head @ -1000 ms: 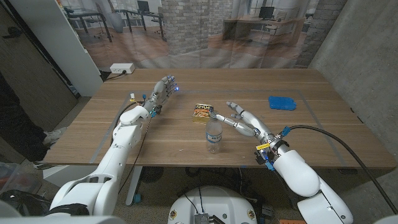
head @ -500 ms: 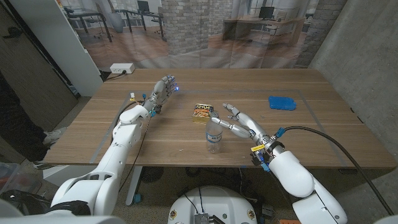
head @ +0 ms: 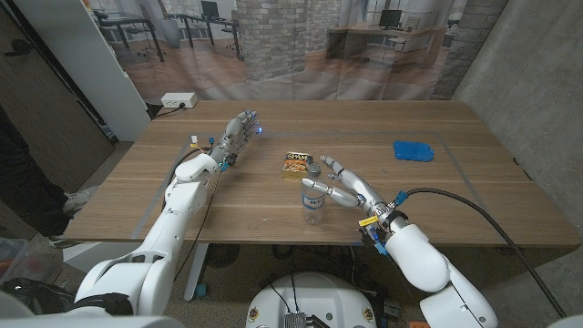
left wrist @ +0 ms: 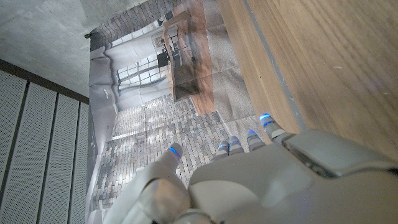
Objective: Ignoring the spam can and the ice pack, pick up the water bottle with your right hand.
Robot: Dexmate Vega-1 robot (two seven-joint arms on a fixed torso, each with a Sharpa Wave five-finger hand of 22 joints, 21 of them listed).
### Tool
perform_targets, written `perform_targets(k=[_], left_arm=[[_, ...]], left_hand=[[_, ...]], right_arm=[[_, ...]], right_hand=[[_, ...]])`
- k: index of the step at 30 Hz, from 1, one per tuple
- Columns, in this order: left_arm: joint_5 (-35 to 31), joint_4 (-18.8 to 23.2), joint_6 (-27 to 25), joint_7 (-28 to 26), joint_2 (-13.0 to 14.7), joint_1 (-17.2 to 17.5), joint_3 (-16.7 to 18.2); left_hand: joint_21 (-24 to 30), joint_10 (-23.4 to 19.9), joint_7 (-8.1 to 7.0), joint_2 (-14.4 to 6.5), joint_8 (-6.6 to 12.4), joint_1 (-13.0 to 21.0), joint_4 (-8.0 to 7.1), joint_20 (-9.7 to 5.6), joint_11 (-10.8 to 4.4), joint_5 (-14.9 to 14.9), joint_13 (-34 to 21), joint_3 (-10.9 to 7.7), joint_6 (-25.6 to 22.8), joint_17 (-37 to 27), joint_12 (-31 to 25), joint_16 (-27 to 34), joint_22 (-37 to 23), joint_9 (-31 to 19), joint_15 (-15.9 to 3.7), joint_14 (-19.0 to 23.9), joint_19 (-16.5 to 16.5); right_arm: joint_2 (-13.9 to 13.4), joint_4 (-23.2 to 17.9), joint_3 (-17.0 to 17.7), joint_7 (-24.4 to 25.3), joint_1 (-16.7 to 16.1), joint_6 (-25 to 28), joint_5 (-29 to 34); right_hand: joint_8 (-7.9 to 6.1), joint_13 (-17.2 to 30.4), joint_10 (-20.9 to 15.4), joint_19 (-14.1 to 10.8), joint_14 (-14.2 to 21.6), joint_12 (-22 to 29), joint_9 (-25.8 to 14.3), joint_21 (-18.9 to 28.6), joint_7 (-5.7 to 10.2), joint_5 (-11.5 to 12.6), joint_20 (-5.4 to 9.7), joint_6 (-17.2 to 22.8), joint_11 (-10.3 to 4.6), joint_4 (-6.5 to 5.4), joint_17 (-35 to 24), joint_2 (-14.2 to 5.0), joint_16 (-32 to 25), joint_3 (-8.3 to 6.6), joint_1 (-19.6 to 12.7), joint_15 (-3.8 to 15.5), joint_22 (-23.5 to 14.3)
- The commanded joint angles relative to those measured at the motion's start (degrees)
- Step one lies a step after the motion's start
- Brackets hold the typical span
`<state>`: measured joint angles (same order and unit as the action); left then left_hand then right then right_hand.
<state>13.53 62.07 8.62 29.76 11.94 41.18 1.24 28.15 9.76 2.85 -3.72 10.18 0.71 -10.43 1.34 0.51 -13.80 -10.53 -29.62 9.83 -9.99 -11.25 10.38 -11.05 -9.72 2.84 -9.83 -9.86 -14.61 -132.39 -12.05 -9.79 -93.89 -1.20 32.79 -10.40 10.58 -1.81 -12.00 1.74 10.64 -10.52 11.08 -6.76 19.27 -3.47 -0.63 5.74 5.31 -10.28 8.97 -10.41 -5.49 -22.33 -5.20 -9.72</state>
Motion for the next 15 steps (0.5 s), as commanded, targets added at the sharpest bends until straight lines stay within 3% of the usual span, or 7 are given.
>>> perform_targets(k=[1, 15], left_arm=[[-0.16, 0.94, -0.26, 0.14, 0.21, 0.54, -0.03], [-0.03, 2.02, -0.93, 0.13, 0.63, 1.0, -0.19]], left_hand=[[-0.03, 3.43, 0.52, -5.87, 0.17, 0.02, 0.03, 0.4, 0.06, -0.32, -0.09, 0.26, 4.32, -0.34, -0.25, 0.37, -0.13, -0.2, 0.15, -4.42, -3.28], [-0.05, 3.43, 0.49, -5.88, 0.17, 0.0, 0.01, 0.38, 0.17, -0.33, -0.09, 0.29, 4.35, -0.35, -0.26, 0.37, -0.14, -0.2, 0.14, -4.44, -3.23]], right_arm=[[0.39, 1.02, -1.88, 1.68, -0.03, 0.53, 2.92], [0.66, 2.13, -4.59, 1.65, 0.78, 2.25, 6.97]], right_hand=[[0.16, 0.29, 1.08, -0.3, -0.2, -0.28, -0.16, -0.08, -1.21, 0.44, 0.39, -1.33, -0.07, 0.7, -0.06, -0.27, -0.32, 0.18, -1.37, 0.34, -0.17], [0.26, 0.31, 2.73, -0.23, -0.68, -0.38, -0.22, -0.1, -0.85, 1.13, 0.95, -3.64, -0.39, 1.71, -0.07, -0.52, -0.23, 0.38, -3.74, 0.94, -0.16]])
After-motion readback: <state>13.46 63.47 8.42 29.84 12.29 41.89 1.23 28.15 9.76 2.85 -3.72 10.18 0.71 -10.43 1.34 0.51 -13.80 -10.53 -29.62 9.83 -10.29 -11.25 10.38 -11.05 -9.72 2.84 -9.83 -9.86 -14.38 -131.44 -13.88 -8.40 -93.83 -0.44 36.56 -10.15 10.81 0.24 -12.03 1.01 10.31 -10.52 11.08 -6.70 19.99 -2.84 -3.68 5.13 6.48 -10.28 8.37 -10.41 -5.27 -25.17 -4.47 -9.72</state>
